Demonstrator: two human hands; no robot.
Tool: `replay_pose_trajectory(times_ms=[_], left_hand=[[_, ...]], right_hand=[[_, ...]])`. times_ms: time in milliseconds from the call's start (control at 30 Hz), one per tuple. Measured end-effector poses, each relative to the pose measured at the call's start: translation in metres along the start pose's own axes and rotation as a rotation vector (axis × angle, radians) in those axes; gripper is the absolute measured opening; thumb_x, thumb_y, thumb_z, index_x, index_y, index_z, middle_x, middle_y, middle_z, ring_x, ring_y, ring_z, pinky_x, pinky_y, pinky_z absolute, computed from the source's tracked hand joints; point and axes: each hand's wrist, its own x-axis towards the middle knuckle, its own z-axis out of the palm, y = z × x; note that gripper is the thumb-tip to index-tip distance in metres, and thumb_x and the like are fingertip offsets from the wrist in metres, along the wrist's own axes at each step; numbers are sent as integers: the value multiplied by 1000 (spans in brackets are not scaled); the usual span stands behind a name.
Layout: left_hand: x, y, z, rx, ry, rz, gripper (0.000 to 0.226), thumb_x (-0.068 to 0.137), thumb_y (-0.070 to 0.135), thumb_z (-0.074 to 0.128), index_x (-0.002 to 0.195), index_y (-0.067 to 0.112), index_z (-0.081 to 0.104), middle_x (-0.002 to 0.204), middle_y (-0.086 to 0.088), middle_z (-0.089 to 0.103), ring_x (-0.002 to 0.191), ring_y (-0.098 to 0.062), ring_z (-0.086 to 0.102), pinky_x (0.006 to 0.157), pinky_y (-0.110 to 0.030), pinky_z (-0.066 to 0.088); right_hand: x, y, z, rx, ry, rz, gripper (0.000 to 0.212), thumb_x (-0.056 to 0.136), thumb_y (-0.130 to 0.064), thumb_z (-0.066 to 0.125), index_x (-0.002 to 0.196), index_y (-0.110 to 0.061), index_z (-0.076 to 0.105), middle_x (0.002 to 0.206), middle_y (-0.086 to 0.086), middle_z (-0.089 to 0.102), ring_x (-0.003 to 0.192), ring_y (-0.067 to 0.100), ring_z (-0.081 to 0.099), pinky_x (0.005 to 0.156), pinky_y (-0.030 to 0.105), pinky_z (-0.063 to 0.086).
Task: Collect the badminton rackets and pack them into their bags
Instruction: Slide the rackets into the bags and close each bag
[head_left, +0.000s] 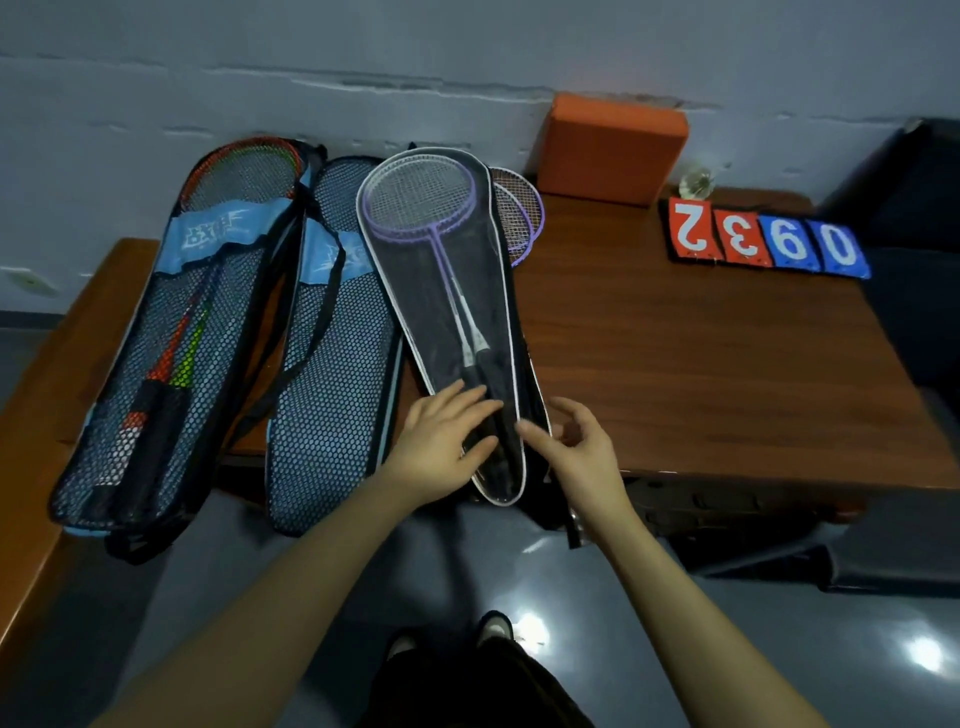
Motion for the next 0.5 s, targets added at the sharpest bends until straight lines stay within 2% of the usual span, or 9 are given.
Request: replay_pose_trajectory(times_ms=[67, 100, 167, 233, 333, 400, 433, 500], left_hand=[[9, 6, 11, 58, -74, 17, 49, 94, 41, 42, 141, 33, 30, 152, 9, 23, 141, -12, 10, 109, -32, 8], [13, 9, 17, 69, -112, 11, 49, 95, 40, 41, 142, 34, 28, 153, 9, 21, 141, -13, 9, 109, -33, 7], [18, 16, 26, 92, -154, -4, 48, 96, 37, 38, 142, 35, 26, 153, 9, 20, 141, -15, 11, 110, -33, 8], [24, 21, 34, 127, -141, -3, 46, 96, 39, 34, 141, 31, 31, 151, 6, 25, 140, -18, 17, 109, -33, 12], [33, 26, 32, 125, -107, -30, 61, 84, 47, 23, 131, 19, 50, 138, -3, 48, 129, -24, 40, 104, -37, 27], [41, 22, 27, 134, -79, -44, 54, 82, 43, 31, 118, 14, 61, 121, -6, 61, 112, -26, 56, 93, -38, 41], [49, 19, 23, 151, -44, -46, 51, 83, 41, 35, 115, 14, 63, 116, -5, 63, 107, -26, 58, 90, -38, 44], [65, 13, 14, 162, -14, -49, 46, 88, 39, 38, 123, 14, 57, 123, -5, 57, 115, -26, 52, 95, -37, 38]], right_hand=[[7, 9, -12, -248, 26, -31, 44, 78, -21, 74, 116, -24, 52, 80, -11, 61, 65, -2, 59, 58, 11, 46], [11, 15, -18, -379, 41, -54, 44, 80, -21, 72, 118, -25, 51, 80, -11, 61, 67, 0, 60, 61, 15, 48], [19, 27, -28, -598, 39, -93, 42, 85, -20, 63, 125, -23, 50, 83, -6, 65, 72, 12, 63, 66, 32, 53], [26, 34, -33, -765, 16, -140, 41, 88, -20, 56, 129, -22, 49, 97, 1, 68, 84, 23, 64, 70, 36, 51], [38, 38, -34, -907, 29, -163, 43, 91, -26, 51, 133, -21, 45, 119, 6, 58, 106, 29, 56, 85, 40, 42], [49, 37, -32, -950, 39, -156, 44, 92, -30, 49, 135, -23, 42, 121, 6, 52, 110, 29, 51, 89, 42, 36], [57, 35, -31, -951, 39, -161, 44, 93, -31, 48, 135, -24, 42, 121, 6, 50, 110, 29, 50, 90, 42, 36], [74, 29, -27, -936, 38, -180, 43, 93, -31, 47, 136, -24, 41, 122, 6, 50, 111, 30, 50, 91, 43, 36]])
